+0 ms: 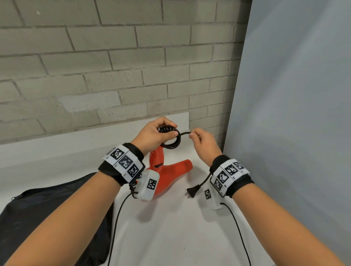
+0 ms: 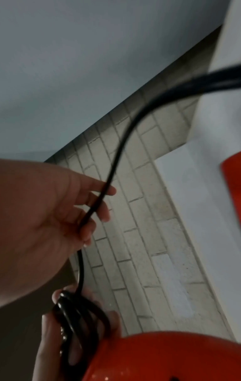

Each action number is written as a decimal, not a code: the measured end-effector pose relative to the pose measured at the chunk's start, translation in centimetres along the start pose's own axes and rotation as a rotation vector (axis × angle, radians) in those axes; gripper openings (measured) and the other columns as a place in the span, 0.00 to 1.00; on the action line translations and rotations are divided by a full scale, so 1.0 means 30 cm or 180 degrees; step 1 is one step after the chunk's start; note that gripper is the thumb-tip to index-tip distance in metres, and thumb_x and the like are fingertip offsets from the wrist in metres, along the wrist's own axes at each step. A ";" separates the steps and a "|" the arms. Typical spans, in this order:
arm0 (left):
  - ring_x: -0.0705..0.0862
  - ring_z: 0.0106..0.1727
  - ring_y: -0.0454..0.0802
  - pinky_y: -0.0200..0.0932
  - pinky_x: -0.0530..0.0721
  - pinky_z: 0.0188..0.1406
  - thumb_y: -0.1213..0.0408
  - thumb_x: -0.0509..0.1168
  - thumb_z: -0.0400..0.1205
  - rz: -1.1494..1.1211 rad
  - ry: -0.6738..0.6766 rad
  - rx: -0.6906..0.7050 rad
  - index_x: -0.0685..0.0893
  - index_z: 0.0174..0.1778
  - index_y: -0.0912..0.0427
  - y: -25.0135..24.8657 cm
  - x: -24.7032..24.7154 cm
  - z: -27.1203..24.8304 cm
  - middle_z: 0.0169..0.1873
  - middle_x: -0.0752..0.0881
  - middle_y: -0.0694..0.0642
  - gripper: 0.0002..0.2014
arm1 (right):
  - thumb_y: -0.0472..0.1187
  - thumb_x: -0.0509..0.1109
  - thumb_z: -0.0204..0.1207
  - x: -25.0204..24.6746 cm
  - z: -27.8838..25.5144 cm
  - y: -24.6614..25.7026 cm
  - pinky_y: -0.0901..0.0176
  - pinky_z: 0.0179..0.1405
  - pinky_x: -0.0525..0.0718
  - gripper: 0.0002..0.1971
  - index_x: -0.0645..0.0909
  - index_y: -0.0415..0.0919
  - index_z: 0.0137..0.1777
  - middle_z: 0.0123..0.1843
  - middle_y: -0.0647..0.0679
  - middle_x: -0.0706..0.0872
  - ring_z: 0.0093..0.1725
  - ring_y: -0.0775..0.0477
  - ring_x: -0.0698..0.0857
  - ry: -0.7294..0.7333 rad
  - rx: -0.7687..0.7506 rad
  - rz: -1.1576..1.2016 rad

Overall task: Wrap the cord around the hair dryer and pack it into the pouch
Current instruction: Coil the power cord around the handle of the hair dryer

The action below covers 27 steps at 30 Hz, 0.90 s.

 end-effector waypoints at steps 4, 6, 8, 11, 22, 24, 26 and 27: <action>0.73 0.21 0.36 0.28 0.73 0.25 0.71 0.65 0.78 -0.0135 0.0114 0.0012 0.78 0.35 0.55 -0.008 0.004 -0.011 0.32 0.79 0.54 0.08 | 0.38 0.58 0.82 -0.057 0.012 0.072 0.67 0.28 0.67 0.08 0.77 0.44 0.42 0.26 0.57 0.72 0.27 0.59 0.70 -0.0306 -0.0182 0.0007; 0.73 0.22 0.35 0.28 0.73 0.26 0.71 0.65 0.78 -0.0023 0.0132 0.0008 0.78 0.37 0.54 -0.004 0.002 -0.008 0.34 0.79 0.53 0.08 | 0.38 0.58 0.81 -0.072 0.015 0.100 0.63 0.31 0.70 0.09 0.77 0.44 0.41 0.27 0.56 0.74 0.28 0.58 0.71 -0.0389 -0.0255 0.0099; 0.78 0.27 0.32 0.26 0.75 0.31 0.70 0.65 0.78 0.0113 0.0132 0.0006 0.79 0.43 0.52 -0.001 0.003 -0.010 0.38 0.81 0.49 0.07 | 0.38 0.59 0.81 -0.082 0.013 0.124 0.63 0.31 0.70 0.09 0.77 0.44 0.41 0.28 0.57 0.74 0.28 0.58 0.72 -0.0412 -0.0362 0.0196; 0.82 0.36 0.26 0.20 0.76 0.37 0.70 0.63 0.80 0.0239 0.0305 0.0009 0.78 0.62 0.52 -0.009 0.020 -0.018 0.49 0.85 0.47 0.16 | 0.38 0.59 0.81 -0.089 0.011 0.163 0.65 0.32 0.70 0.09 0.78 0.43 0.42 0.29 0.59 0.74 0.30 0.60 0.72 -0.0357 -0.0551 0.0238; 0.73 0.22 0.37 0.25 0.70 0.22 0.68 0.59 0.82 0.0155 -0.0344 -0.0151 0.83 0.55 0.60 0.007 -0.018 0.017 0.34 0.80 0.49 0.10 | 0.40 0.63 0.80 -0.081 -0.015 0.060 0.67 0.34 0.72 0.06 0.79 0.41 0.42 0.30 0.56 0.75 0.31 0.55 0.72 0.0130 -0.0244 0.0114; 0.71 0.26 0.43 0.25 0.70 0.22 0.67 0.59 0.82 0.0161 -0.0515 -0.0185 0.83 0.55 0.62 0.014 -0.045 0.025 0.34 0.79 0.50 0.10 | 0.39 0.63 0.80 -0.063 -0.028 -0.012 0.63 0.39 0.73 0.06 0.78 0.41 0.43 0.31 0.56 0.75 0.34 0.53 0.74 0.0322 0.0013 0.0099; 0.69 0.26 0.45 0.26 0.70 0.22 0.66 0.59 0.83 0.0153 -0.0603 -0.0194 0.83 0.55 0.62 0.020 -0.068 0.029 0.32 0.78 0.51 0.10 | 0.37 0.63 0.79 -0.041 -0.050 -0.079 0.65 0.40 0.73 0.07 0.77 0.43 0.40 0.32 0.55 0.75 0.35 0.55 0.74 0.0560 0.0263 0.0155; 0.69 0.27 0.46 0.27 0.70 0.23 0.66 0.59 0.83 0.0158 -0.0625 -0.0200 0.83 0.54 0.61 0.022 -0.076 0.030 0.32 0.77 0.51 0.09 | 0.35 0.63 0.79 -0.030 -0.062 -0.106 0.67 0.39 0.73 0.08 0.76 0.44 0.37 0.32 0.55 0.76 0.35 0.57 0.74 0.0682 0.0328 0.0194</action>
Point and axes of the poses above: each hand's wrist, its own z-axis towards the middle knuckle, its own x-axis out of the palm, y = z × x, the point moved 6 cm from there along z, towards the middle knuckle
